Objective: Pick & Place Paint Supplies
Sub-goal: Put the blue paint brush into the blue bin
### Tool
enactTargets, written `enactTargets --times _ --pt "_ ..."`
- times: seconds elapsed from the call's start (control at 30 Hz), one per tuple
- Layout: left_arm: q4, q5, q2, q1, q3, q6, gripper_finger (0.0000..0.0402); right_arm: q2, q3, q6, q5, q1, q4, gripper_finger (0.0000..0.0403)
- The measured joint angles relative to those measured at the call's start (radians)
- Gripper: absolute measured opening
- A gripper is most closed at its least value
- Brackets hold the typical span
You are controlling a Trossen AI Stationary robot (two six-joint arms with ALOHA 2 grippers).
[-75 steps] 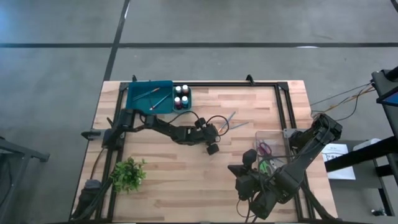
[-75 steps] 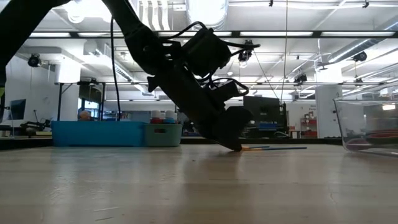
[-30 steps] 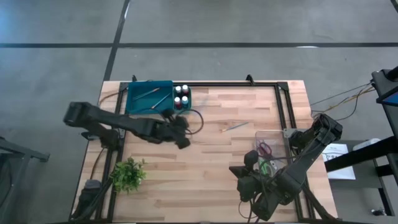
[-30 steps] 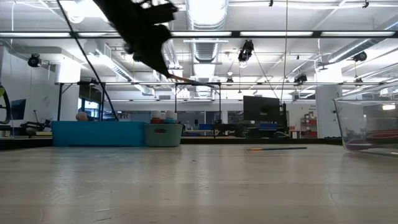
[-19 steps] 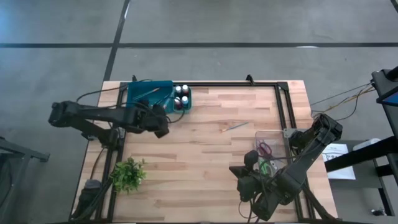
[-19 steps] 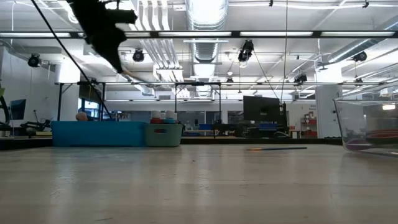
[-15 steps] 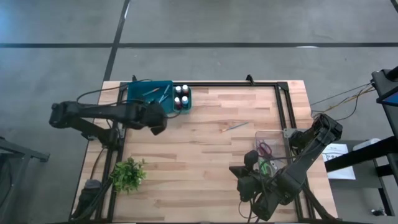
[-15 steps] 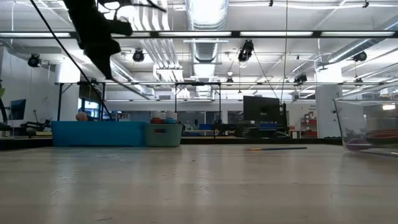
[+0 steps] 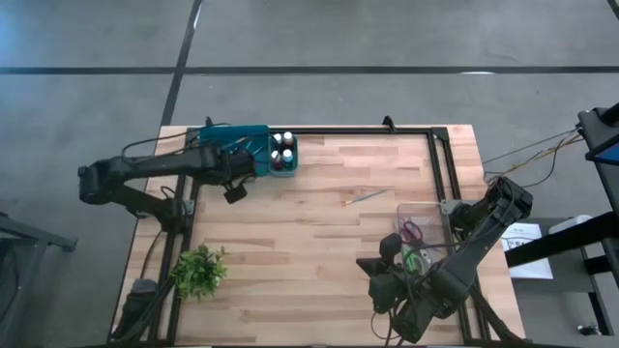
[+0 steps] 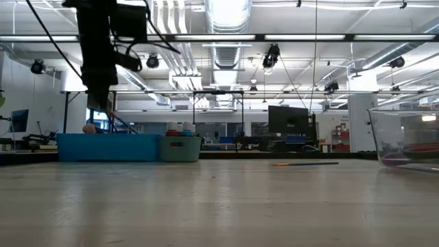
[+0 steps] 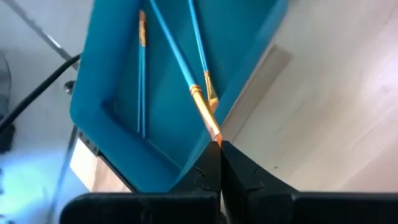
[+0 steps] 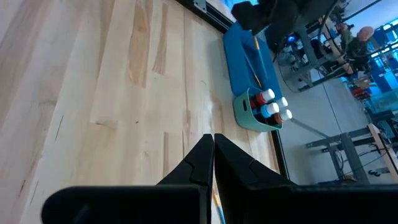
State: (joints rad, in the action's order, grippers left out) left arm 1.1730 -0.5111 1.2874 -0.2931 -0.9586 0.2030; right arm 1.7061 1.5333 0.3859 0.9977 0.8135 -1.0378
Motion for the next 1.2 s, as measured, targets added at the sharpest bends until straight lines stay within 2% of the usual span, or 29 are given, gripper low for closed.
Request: enactTargets --times 0.2,0.37,0.53,0.7,0.83,1.03,1.2 --pt "-0.082 0.000 0.000 -0.079 0.083 -0.161 0.0000 0.000 0.000 -0.004 0.000 -0.002 0.000 0.0009" --pt "-0.106 -0.095 0.000 -0.111 0.115 -0.163 0.0013 0.000 0.000 -0.004 0.000 -0.003 0.000 0.0009" --pt "-0.107 -0.197 0.000 -0.108 0.110 -0.154 0.0073 0.000 0.000 -0.003 0.000 -0.003 0.000 0.0009" --pt "-0.108 -0.236 -0.001 -0.108 0.106 -0.156 0.0136 0.000 0.000 -0.003 0.000 -0.003 0.000 0.0009" --pt "-0.098 -0.237 -0.002 -0.104 0.096 -0.157 0.0169 0.000 0.000 -0.001 0.000 -0.003 -0.007 0.0009" --pt "-0.007 -0.225 -0.021 -0.019 -0.032 -0.077 0.0182 0.000 0.000 0.007 0.022 -0.023 -0.061 0.0009" --pt "-0.032 -0.172 -0.072 0.154 -0.128 -0.047 0.0182 0.000 0.000 0.004 0.023 -0.085 -0.109 0.0009"
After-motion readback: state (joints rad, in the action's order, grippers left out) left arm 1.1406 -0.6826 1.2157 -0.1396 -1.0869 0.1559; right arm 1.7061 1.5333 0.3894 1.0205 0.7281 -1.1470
